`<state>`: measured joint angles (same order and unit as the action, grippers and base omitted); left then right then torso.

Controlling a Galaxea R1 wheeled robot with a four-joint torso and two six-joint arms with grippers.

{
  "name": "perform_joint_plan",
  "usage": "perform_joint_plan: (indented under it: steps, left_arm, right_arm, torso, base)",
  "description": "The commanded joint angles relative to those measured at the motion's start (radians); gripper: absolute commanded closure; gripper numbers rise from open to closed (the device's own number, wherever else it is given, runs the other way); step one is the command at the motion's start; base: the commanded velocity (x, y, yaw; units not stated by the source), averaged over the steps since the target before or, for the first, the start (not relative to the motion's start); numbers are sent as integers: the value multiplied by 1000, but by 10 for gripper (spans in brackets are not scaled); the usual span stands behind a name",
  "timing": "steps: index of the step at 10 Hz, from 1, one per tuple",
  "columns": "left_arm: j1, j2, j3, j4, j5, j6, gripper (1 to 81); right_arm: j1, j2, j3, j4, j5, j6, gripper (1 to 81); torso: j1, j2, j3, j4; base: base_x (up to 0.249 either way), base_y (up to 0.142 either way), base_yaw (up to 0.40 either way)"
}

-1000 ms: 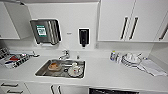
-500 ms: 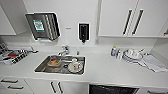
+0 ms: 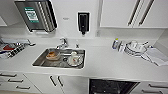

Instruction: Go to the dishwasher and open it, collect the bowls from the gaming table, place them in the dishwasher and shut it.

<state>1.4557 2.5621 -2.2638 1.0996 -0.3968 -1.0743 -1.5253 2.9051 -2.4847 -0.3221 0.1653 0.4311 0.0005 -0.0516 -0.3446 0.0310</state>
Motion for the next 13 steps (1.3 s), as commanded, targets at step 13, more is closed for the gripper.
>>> perform_joint_plan:
  steps: [13]
  left_arm:
    - [-729,-375,1115,-89,909,-59,811]
  right_arm:
    - [21,-10,20,-2,-35,3,811]
  torso:
    - [1,1,-76,0]
  base:
    - [0,0,0]
